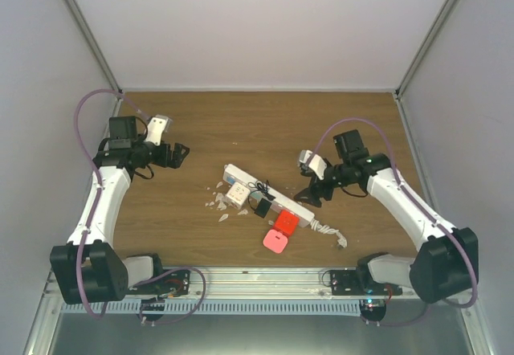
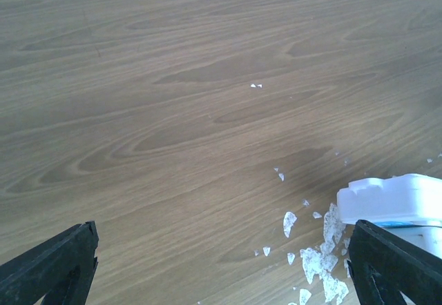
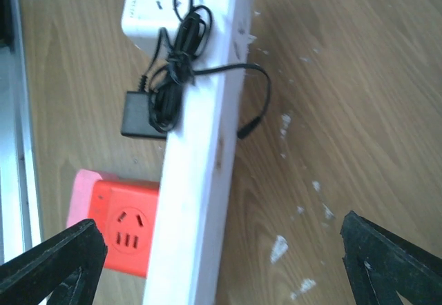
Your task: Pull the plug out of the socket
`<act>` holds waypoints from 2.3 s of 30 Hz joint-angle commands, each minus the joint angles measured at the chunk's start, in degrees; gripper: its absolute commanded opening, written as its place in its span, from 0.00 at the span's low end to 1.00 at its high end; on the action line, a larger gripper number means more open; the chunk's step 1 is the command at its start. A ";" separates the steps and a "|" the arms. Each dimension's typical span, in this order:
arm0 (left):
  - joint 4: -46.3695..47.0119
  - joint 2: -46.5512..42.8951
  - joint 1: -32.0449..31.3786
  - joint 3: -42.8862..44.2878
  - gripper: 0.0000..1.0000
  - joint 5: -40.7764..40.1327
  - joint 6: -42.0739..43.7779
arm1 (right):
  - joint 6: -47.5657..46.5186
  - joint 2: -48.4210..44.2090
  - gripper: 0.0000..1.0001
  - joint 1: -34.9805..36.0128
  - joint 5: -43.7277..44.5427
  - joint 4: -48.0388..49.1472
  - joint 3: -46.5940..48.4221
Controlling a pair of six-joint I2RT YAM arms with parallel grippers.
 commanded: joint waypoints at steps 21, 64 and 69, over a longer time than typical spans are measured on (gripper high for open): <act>6.12 0.53 -0.85 -1.62 0.99 -4.33 0.38 | 8.65 13.88 0.69 12.82 1.79 9.42 -0.19; 1.86 21.49 -5.59 12.33 0.99 12.23 9.57 | -5.55 55.77 0.27 -1.01 -19.67 -14.70 30.89; 0.88 23.86 -8.10 13.22 0.99 11.72 11.06 | -4.16 57.42 0.51 -2.41 -18.51 -14.02 33.82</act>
